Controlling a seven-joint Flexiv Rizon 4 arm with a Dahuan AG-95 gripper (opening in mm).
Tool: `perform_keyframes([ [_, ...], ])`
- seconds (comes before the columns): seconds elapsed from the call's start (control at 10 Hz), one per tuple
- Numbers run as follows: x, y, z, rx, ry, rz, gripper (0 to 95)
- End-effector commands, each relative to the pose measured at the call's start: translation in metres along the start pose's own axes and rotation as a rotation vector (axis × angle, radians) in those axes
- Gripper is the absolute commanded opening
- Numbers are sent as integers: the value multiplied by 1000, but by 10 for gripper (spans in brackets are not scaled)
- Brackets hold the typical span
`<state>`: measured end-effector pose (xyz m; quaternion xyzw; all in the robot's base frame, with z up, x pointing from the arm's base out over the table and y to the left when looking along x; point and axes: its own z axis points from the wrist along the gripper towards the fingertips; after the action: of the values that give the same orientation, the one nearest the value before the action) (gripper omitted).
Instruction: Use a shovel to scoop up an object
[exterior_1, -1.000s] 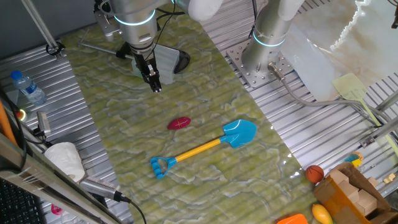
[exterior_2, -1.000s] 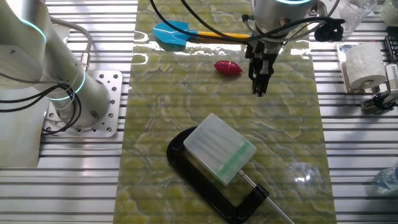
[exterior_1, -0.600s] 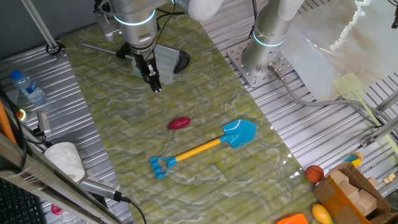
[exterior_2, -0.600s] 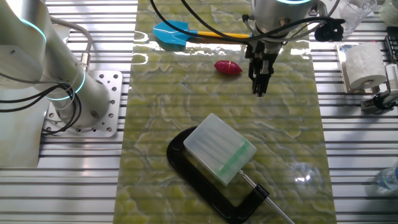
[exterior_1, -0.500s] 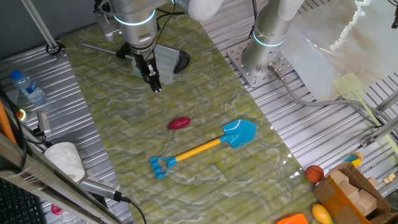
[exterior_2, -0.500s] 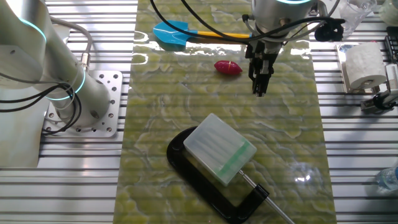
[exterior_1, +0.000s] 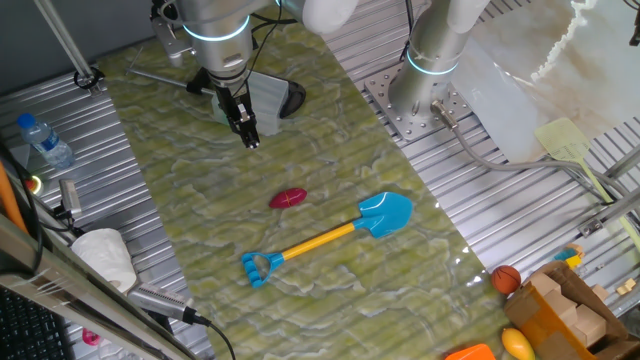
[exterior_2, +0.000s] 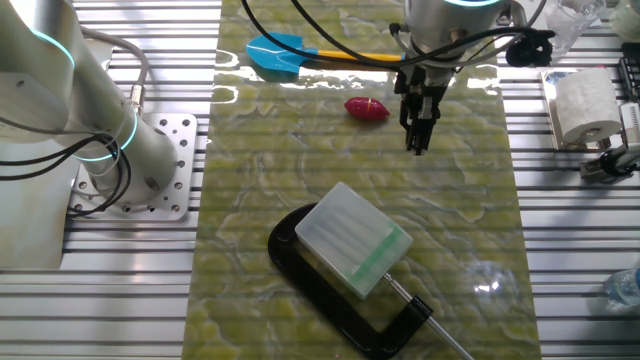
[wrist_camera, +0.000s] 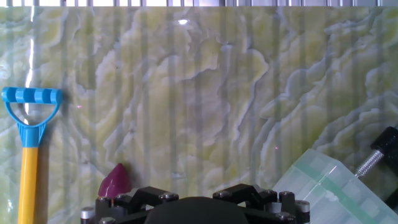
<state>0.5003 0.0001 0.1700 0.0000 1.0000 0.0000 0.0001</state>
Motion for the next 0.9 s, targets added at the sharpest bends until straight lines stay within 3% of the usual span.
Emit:
perform_keyframes([
  [0.1,0,0,0,0,0,0,950],
  [0.2,0,0,0,-25,10,-74,0],
  [0.9,0,0,0,-24,11,-78,0],
])
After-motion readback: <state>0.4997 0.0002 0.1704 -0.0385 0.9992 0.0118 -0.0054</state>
